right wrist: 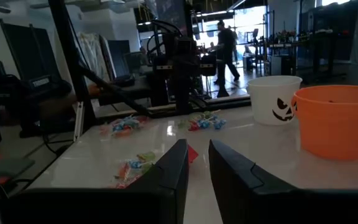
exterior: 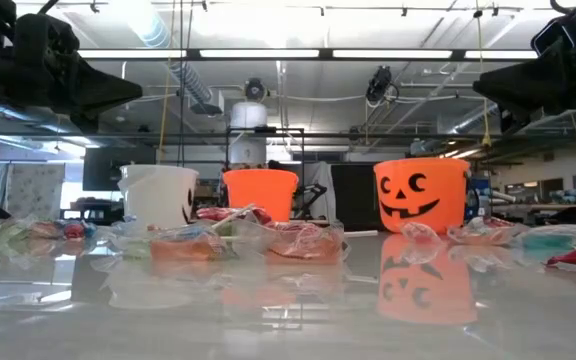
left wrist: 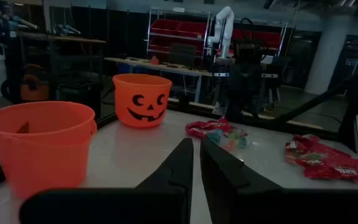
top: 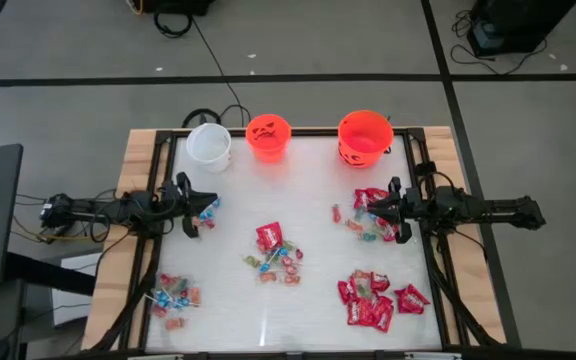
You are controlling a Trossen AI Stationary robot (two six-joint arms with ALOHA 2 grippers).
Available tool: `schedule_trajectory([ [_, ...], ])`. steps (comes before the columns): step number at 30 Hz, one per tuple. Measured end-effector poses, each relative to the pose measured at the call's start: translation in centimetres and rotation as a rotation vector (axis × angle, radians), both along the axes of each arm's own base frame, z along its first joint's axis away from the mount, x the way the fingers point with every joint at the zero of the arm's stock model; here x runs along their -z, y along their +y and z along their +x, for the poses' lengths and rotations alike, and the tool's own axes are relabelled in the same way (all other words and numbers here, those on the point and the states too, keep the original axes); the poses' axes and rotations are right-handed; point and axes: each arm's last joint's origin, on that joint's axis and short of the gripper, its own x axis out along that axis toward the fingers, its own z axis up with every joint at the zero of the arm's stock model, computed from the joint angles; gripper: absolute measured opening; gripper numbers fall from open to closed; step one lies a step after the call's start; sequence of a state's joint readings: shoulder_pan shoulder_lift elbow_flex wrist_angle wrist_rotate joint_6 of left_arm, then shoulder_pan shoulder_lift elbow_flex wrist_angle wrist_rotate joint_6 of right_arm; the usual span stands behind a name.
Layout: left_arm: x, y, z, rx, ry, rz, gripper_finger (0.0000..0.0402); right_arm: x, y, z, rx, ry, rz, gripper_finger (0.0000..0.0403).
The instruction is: Sort candy by brand, put in halloween buckets
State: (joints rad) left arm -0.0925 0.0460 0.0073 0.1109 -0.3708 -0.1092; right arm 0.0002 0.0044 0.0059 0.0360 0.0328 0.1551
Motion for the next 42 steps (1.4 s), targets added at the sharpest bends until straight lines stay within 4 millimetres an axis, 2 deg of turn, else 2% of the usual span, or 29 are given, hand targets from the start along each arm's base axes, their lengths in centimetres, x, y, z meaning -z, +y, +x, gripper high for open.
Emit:
schedule_trajectory([
  [31,0.0,0.0,0.0,0.0,0.0,0.0,0.0037,-0.01,0.0,0.0,0.0,-0.001,0.0,0.0077],
  [38,-0.57,0.0,-0.06,0.0,-0.06,-0.005,0.0037,-0.01,0.0,0.0,0.0,-0.001,0.0,0.0077],
  [42,-0.59,0.0,-0.06,-0.005,-0.048,0.045,0.0037,-0.01,0.0,0.0,0.0,-0.001,0.0,0.0077],
])
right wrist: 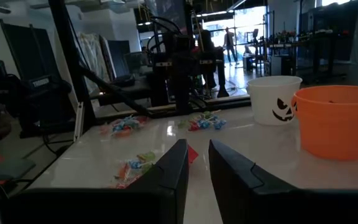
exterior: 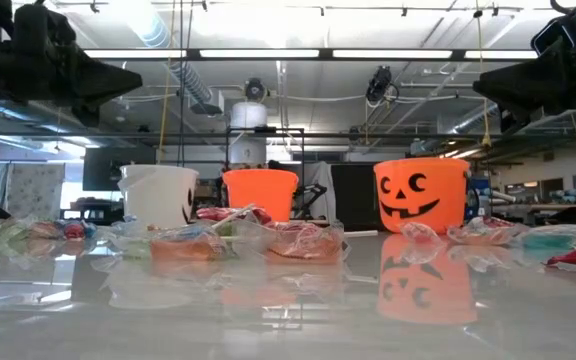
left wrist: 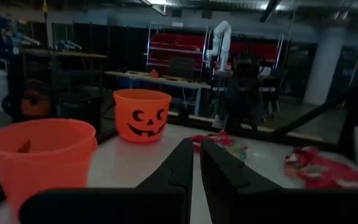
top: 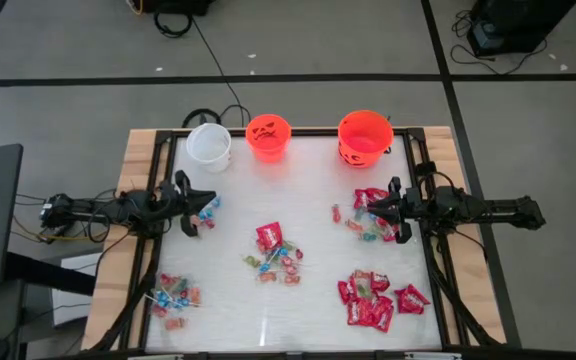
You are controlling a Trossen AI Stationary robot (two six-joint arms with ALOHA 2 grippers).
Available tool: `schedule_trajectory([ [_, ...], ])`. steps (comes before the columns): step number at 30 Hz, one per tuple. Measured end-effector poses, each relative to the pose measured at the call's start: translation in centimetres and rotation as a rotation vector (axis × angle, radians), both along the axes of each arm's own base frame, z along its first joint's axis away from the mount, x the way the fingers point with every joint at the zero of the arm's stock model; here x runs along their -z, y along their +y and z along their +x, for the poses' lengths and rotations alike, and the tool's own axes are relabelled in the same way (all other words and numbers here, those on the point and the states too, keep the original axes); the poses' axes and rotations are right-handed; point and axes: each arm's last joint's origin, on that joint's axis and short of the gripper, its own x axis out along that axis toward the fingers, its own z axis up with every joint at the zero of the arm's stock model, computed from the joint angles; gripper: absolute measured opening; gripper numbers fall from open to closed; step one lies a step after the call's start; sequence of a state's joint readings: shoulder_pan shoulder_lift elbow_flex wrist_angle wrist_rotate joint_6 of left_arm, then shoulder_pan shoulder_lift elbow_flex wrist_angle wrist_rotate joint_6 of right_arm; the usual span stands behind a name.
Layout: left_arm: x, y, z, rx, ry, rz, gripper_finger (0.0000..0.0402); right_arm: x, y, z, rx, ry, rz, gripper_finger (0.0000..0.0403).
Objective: Sort candy by brand, put in halloween buckets
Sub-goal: Put the red candy into the right orange bucket
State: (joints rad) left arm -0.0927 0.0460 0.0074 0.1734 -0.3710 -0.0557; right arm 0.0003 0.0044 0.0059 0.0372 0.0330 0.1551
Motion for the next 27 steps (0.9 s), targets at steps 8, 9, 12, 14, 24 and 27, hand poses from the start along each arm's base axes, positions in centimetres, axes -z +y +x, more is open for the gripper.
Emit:
schedule_trajectory([
  [8,0.1,0.0,0.0,-0.013,0.037,0.103,0.0037,0.0,0.0,0.0,0.0,0.0,0.0,0.0077],
  [9,0.1,0.0,0.0,-0.015,0.042,0.119,0.0037,0.0,0.0,0.0,0.0,-0.001,0.0,0.0077],
  [12,0.1,0.0,0.0,-0.019,0.054,0.149,0.0037,0.0,0.0,0.0,-0.001,0.0,0.0,0.0077],
  [14,0.1,0.0,0.0,-0.023,0.053,0.147,0.0037,0.0,-0.1,0.0,0.004,-0.001,0.0,0.0077],
  [24,0.9,0.2,0.0,-0.069,0.097,0.023,0.0037,-1.4,-0.4,-0.2,0.124,-0.146,0.011,0.0077],
  [27,1.1,0.2,0.0,-0.072,0.112,-0.003,0.0037,-1.6,-0.4,-0.2,0.118,-0.17,-0.012,0.0077],
])
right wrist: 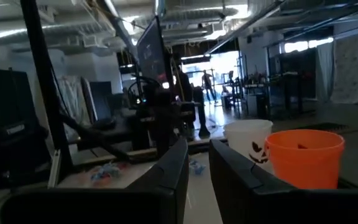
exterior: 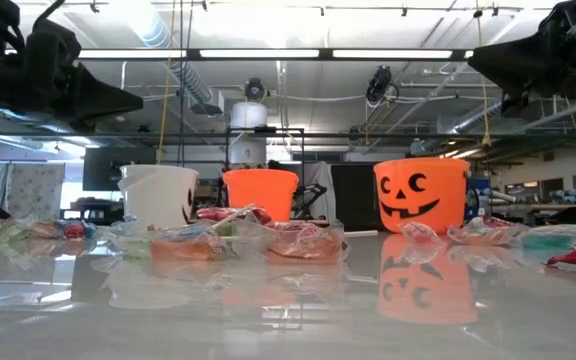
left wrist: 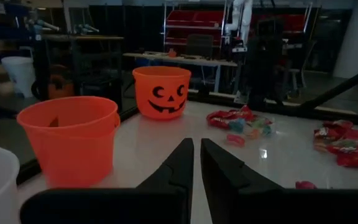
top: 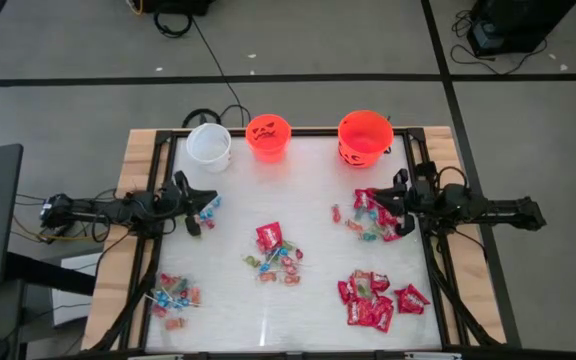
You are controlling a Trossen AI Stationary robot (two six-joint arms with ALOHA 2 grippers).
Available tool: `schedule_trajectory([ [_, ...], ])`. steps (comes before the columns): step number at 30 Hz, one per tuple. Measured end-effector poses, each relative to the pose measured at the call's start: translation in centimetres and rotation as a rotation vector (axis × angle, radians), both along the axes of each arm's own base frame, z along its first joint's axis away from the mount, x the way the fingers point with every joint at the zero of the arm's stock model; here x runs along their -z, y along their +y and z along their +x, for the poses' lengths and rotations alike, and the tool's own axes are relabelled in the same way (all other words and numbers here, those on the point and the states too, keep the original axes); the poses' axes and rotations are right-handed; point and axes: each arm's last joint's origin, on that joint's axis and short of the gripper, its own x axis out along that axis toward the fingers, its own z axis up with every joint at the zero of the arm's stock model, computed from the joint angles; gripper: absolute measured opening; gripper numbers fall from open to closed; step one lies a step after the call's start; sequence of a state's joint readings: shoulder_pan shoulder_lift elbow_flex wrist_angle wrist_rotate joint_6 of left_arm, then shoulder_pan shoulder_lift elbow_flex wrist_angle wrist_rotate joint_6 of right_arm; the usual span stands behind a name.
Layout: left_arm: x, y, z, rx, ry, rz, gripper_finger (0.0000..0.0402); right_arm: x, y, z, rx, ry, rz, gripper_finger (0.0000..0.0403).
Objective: Sort candy by brand, put in halloween buckets
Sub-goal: Put the red candy into the right orange bucket
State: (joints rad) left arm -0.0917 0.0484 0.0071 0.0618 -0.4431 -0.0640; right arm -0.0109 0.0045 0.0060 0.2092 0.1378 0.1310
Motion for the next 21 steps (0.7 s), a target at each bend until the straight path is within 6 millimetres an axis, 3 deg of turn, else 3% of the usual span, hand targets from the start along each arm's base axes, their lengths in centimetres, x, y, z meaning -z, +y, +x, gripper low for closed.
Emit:
schedule_trajectory([
  [6,0.1,0.0,0.1,0.002,0.002,-0.041,0.0037,0.1,-0.1,0.1,0.02,-0.006,0.093,0.0077],
  [11,0.2,0.0,0.2,-0.005,0.028,-0.066,0.0037,0.4,-1.0,0.1,0.303,-0.035,0.307,0.0077],
  [15,-0.8,0.1,0.4,-0.04,0.035,-0.065,0.0037,0.2,-1.0,0.6,0.286,0.101,0.27,0.0077],
  [21,-2.7,0.5,1.1,-0.155,0.093,-0.053,0.0047,-1.8,-1.3,1.9,0.315,0.277,0.334,0.0077],
])
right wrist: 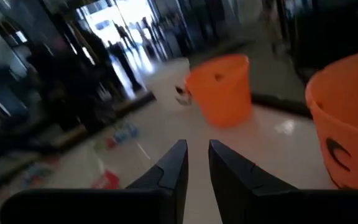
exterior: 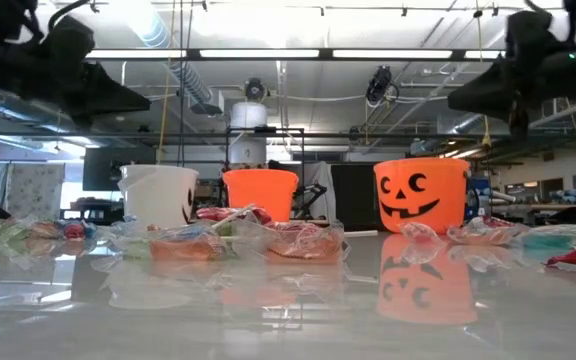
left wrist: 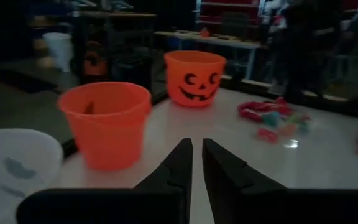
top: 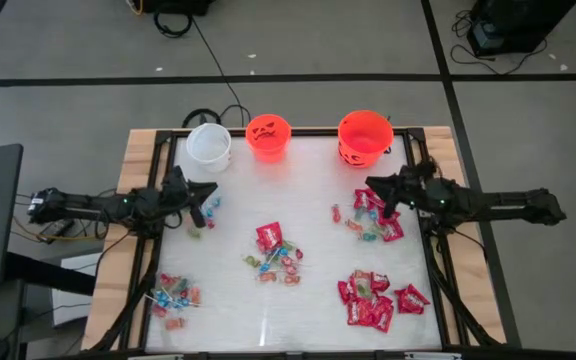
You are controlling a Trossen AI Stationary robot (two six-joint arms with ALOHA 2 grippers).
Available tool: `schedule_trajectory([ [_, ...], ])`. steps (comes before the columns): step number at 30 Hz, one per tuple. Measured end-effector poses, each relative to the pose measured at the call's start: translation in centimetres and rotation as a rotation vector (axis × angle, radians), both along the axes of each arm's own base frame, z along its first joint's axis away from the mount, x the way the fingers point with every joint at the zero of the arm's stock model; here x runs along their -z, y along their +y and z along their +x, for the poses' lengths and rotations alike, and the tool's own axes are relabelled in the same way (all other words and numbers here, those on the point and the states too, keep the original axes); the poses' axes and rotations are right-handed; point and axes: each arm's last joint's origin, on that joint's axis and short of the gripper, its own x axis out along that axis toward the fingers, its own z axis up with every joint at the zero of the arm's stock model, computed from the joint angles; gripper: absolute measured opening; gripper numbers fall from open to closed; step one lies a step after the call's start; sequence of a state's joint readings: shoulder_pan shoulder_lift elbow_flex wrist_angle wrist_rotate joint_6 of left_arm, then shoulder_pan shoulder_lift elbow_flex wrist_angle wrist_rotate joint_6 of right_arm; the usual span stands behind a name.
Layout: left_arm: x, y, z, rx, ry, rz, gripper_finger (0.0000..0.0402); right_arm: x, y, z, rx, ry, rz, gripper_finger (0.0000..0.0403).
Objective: Sort candy by brand, put in halloween buckets
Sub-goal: Put the red candy into the right orange bucket
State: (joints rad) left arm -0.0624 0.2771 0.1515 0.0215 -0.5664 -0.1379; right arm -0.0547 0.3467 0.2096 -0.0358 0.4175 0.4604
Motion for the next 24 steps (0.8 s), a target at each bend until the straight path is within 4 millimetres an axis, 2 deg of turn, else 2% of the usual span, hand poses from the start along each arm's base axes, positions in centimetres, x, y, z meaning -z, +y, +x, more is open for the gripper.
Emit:
schedule_trajectory([
  [6,-2.2,0.6,1.1,-0.051,0.132,-0.022,0.0075,-2.3,-0.5,2.8,0.015,0.242,-0.007,0.0088],
  [10,-3.1,0.9,2.0,-0.066,0.193,-0.016,0.0091,-3.7,-0.8,5.1,0.007,0.327,-0.071,0.011],
  [14,-3.4,0.9,2.8,-0.026,0.248,0.041,0.0094,-4.3,-1.3,6.8,0.045,0.407,-0.139,0.0125],
  [18,-3.0,0.7,3.5,0.05,0.311,0.085,0.0088,-3.8,-1.8,7.6,0.125,0.483,-0.167,0.0128],
  [24,-2.9,1.0,4.8,-0.005,0.332,0.173,0.0086,-2.1,-2.1,7.8,0.133,0.591,-0.087,0.0127],
])
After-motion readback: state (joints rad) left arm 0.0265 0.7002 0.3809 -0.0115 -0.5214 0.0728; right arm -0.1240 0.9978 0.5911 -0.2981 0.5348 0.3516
